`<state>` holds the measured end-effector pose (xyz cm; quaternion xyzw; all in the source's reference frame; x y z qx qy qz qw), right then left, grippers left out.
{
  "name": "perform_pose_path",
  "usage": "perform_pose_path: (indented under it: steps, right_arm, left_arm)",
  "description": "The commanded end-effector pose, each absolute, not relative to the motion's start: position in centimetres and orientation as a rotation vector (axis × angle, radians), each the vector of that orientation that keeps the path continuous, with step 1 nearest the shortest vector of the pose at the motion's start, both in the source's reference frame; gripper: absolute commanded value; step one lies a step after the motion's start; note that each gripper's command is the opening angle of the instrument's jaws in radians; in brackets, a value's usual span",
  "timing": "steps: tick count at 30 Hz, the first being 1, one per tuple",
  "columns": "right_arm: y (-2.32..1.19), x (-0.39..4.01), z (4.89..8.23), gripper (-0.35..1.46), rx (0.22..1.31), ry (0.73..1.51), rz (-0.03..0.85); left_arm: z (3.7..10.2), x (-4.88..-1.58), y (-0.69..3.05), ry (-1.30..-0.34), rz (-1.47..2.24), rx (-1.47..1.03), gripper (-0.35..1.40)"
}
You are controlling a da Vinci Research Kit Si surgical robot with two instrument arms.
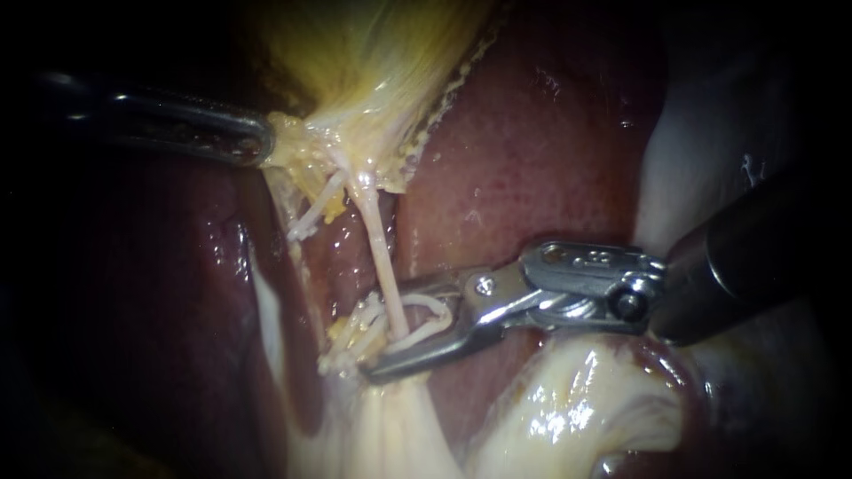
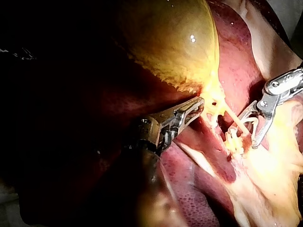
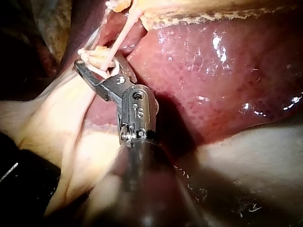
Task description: Clipping first clip right tube
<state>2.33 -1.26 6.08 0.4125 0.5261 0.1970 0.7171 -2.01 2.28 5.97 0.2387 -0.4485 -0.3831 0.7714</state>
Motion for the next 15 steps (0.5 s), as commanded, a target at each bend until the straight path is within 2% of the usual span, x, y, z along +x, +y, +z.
perform_pose_path:
  steps: [1,10,15]
  right_arm:
    - [-1.26,2.32,6.06,0.49,0.93,1.168,0.439]
    - [-1.39,2.3,5.88,0.46,1.043,1.166,0.437]
    - [-1.4,2.31,5.85,0.43,1.049,1.166,0.448]
  left_arm:
    - [5.97,-2.01,2.28,-0.972,-0.831,0.517,-0.35]
    - [5.97,-2.01,2.28,-0.972,-0.831,0.517,-0.35]
    - [5.97,-2.01,2.28,-0.972,-0.831,0.517,-0.35]
